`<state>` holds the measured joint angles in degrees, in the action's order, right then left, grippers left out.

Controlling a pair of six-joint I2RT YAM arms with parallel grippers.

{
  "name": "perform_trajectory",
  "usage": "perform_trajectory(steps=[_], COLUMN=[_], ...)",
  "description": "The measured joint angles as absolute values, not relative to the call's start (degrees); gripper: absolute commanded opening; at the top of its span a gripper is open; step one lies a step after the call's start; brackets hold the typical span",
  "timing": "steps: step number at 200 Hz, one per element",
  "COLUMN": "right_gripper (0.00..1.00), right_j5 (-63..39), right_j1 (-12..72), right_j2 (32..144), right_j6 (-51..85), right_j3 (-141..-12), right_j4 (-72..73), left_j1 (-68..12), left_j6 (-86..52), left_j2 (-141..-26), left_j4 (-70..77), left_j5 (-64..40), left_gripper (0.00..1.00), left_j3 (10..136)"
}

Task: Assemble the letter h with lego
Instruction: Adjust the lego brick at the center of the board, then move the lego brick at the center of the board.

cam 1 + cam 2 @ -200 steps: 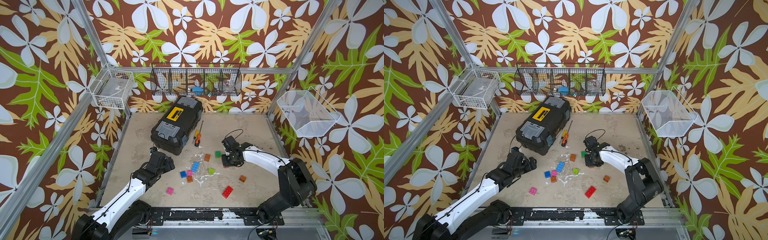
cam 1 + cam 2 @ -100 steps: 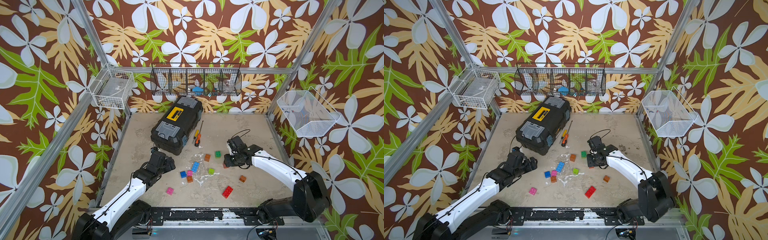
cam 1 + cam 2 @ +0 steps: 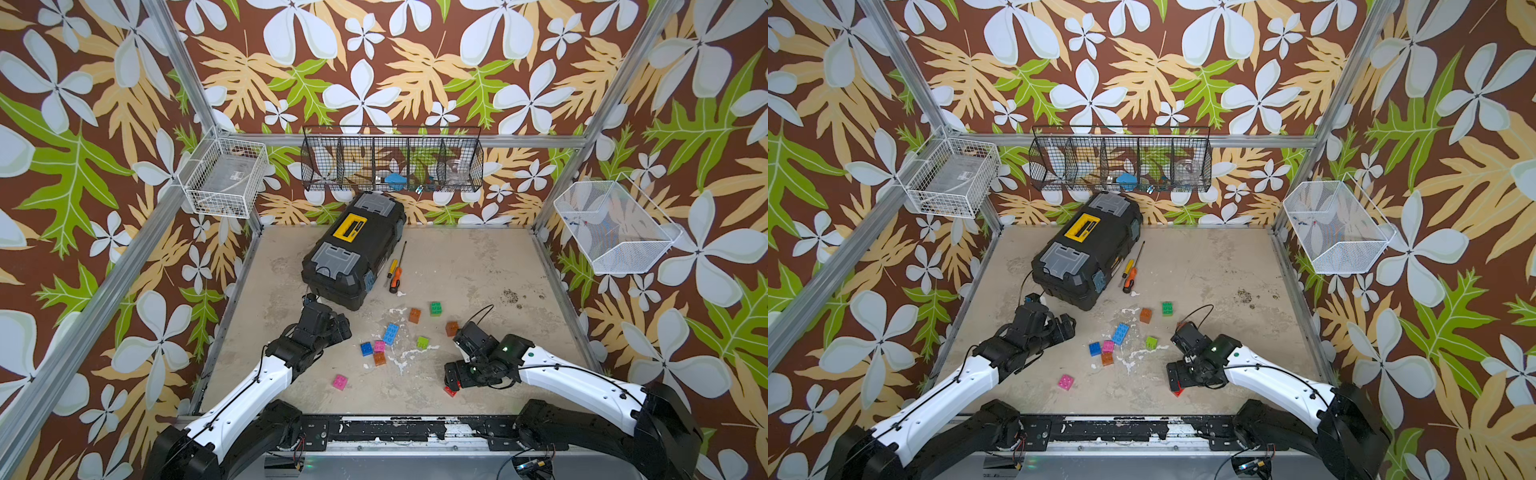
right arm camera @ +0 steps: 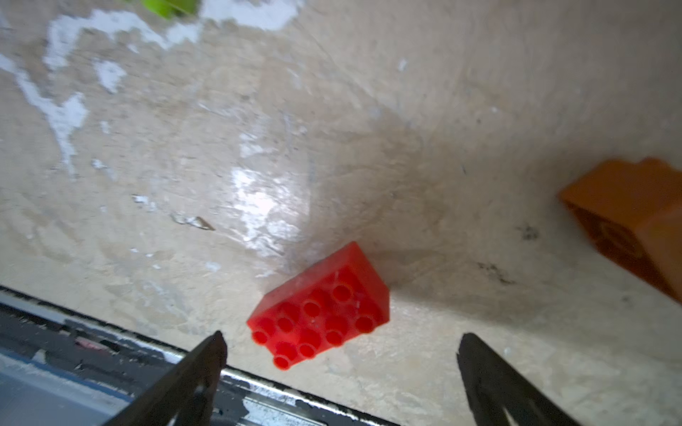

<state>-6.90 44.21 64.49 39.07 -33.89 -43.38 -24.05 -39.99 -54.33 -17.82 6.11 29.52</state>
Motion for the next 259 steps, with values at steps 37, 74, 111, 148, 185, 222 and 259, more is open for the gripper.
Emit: perform_trajectory(steps=[37, 74, 111, 148, 185, 222, 259], right_gripper=[0.84, 1.00, 1.00, 0.78, 0.67, 0.70, 0.70], right_j5=[-7.4, -7.1, -5.8, -5.8, -5.6, -4.4, -2.5], right_j1=[44.7, 45.6, 46.5, 47.9, 48.4, 49.6, 50.2], right_j2=[65.0, 66.5, 67.1, 68.6, 71.6, 74.7, 76.8], right_j6=[43.7, 44.1, 45.5, 49.5, 54.3, 59.1, 60.0], right_j3=[-32.3, -33.2, -33.2, -36.0, -38.1, -38.5, -39.1], right_j4=[-41.8, -40.2, -40.1, -39.3, -36.8, -36.5, -36.8], left_j1=[-24.1, -24.1, -24.1, -24.1, -24.1, -24.1, -24.1], left_j6=[-40.0, -40.0, -40.0, -40.0, -40.0, -40.0, -40.0], left_j2=[-54.5, -54.7, -54.7, -54.8, -54.7, -54.3, -54.3], left_j4=[-17.8, -17.8, -17.8, -17.8, -17.8, -17.8, -17.7], left_j5=[6.0, 6.0, 6.0, 5.9, 5.7, 5.7, 5.6], left_gripper=[0.92, 0.92, 0.92, 0.92, 0.92, 0.92, 0.92], left_j3=[29.5, 29.5, 29.5, 29.5, 29.5, 29.5, 29.2])
